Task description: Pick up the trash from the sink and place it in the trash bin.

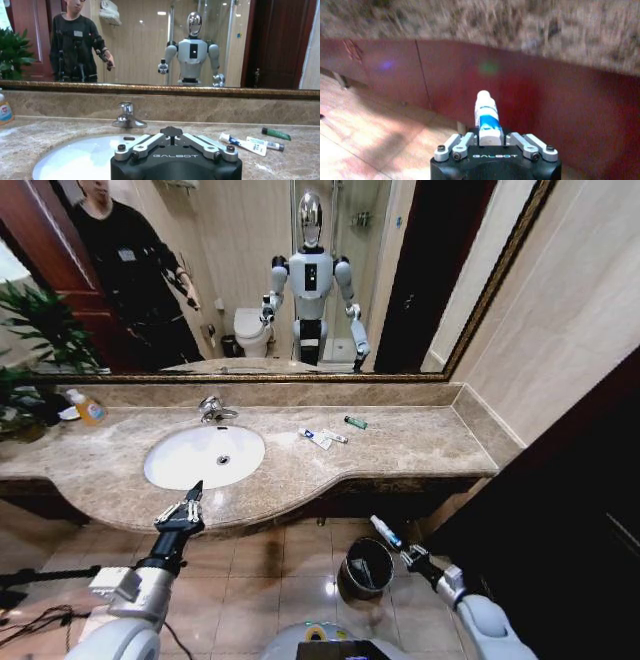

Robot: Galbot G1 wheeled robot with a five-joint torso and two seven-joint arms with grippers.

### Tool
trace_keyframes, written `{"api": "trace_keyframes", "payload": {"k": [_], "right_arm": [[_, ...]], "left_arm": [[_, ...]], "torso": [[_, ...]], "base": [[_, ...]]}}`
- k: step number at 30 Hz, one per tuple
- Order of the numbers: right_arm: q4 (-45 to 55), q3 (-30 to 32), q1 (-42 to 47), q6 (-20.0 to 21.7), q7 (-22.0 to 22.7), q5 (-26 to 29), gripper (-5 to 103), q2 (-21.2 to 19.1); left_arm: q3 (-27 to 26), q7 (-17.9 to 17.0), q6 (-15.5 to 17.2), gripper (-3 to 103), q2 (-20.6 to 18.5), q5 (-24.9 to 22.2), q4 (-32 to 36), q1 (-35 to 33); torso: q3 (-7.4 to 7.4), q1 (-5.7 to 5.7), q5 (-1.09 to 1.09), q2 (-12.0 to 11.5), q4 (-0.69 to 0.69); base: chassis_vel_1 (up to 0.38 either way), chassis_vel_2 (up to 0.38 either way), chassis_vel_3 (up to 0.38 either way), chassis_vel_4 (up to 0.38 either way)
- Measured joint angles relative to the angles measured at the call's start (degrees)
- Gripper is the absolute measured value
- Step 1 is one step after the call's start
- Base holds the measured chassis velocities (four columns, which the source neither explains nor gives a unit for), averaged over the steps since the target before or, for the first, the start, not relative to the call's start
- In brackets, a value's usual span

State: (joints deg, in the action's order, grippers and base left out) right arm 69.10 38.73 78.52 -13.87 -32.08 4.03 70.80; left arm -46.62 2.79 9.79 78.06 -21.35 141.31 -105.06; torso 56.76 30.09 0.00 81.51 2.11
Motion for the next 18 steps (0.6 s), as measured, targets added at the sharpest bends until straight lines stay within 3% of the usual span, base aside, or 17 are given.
{"api": "trace_keyframes", "payload": {"k": [9, 18], "right_arm": [[-11.3, -1.8, -4.9, -1.5, 3.0, -1.0, 24, 1.6], [-18.2, -6.9, -6.9, -4.7, 10.4, 1.5, 24, 1.1]], "left_arm": [[0.0, 0.0, 0.0, 0, 0.0, 0.0, 0.0, 0.0], [0.0, 0.0, 0.0, 0, 0.0, 0.0, 0.0, 0.0]], "torso": [[0.0, 0.0, -0.01, 0.0, 0.0], [0.0, 0.0, 0.0, 0.0, 0.0]], "base": [[0.0, 0.0, 0.0, 0.0], [0.0, 0.0, 0.0, 0.0]]}}
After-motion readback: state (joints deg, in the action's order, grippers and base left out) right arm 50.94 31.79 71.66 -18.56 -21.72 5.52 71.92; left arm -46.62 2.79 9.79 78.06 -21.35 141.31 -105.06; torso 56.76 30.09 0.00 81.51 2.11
